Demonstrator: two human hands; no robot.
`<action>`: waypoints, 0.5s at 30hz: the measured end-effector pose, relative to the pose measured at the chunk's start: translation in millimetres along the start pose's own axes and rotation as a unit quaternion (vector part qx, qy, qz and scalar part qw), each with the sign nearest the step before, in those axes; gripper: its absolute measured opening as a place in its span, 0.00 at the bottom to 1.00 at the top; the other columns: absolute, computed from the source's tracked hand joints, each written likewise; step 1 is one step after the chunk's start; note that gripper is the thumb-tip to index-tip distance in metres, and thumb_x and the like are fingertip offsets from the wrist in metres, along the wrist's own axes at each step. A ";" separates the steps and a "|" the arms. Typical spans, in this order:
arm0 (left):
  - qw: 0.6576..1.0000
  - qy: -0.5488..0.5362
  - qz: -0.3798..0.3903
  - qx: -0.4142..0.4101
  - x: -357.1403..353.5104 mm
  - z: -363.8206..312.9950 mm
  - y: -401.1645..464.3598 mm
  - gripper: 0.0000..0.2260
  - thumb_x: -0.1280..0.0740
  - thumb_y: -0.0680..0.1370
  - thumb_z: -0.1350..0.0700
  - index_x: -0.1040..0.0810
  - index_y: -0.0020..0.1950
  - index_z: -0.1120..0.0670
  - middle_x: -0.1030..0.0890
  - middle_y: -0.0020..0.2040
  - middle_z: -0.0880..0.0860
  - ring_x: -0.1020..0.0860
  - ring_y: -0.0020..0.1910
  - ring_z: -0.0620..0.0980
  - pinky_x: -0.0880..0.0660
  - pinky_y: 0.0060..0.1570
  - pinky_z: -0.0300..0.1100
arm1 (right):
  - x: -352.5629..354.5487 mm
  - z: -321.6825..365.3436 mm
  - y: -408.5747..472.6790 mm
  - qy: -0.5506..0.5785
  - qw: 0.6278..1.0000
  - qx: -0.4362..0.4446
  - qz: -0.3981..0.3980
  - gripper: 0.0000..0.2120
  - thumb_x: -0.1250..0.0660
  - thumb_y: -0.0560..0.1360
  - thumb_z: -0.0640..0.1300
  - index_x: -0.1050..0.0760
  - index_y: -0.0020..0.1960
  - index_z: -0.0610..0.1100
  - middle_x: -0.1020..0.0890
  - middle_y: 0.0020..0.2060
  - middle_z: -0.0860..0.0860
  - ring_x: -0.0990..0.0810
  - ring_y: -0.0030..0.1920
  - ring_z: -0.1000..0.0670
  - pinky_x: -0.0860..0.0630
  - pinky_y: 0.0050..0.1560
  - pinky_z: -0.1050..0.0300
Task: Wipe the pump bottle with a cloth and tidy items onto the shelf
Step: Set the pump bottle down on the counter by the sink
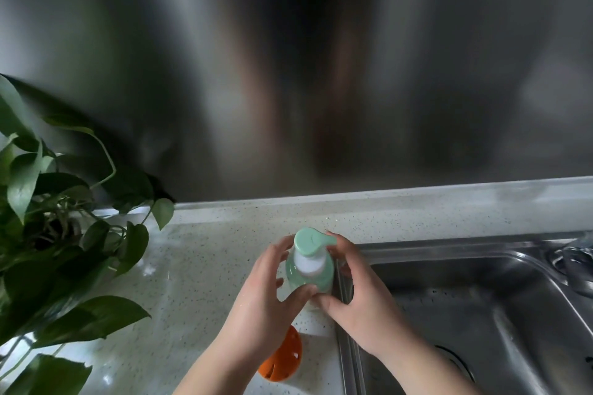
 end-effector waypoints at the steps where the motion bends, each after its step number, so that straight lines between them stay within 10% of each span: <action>1: 1.000 0.007 0.006 0.002 0.2 3.9 0.0 0.30 0.26 0.72 0.47 0.39 0.64 0.26 0.28 0.63 0.30 0.30 0.65 0.32 0.26 0.61 0.37 | 0.3 0.5 -0.4 -0.005 1.000 0.003 0.002 0.35 0.24 0.66 0.54 0.37 0.68 0.62 0.27 0.65 0.64 0.29 0.66 0.61 0.30 0.66 0.60; 6: 0.998 0.043 0.037 0.008 -3.1 7.2 1.6 0.27 0.28 0.73 0.47 0.34 0.69 0.37 0.32 0.53 0.24 0.27 0.57 0.37 0.33 0.52 0.29 | 1.0 -2.1 1.0 -0.028 1.000 -0.001 -0.004 0.31 0.24 0.67 0.54 0.34 0.65 0.61 0.28 0.59 0.70 0.28 0.63 0.63 0.33 0.62 0.66; 15: 0.998 0.047 0.022 0.029 -3.9 14.8 0.7 0.27 0.27 0.70 0.43 0.32 0.67 0.39 0.23 0.61 0.35 0.26 0.60 0.36 0.27 0.61 0.41 | 2.8 2.4 0.9 -0.045 0.999 -0.001 0.016 0.29 0.26 0.69 0.54 0.37 0.64 0.68 0.30 0.63 0.68 0.33 0.66 0.63 0.38 0.64 0.64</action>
Point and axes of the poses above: each hand's wrist, its own y-axis towards the middle knuckle, its own x-axis out of the back of the hand, z = x × y, the point moved 10 cm from there along y, towards the middle knuckle
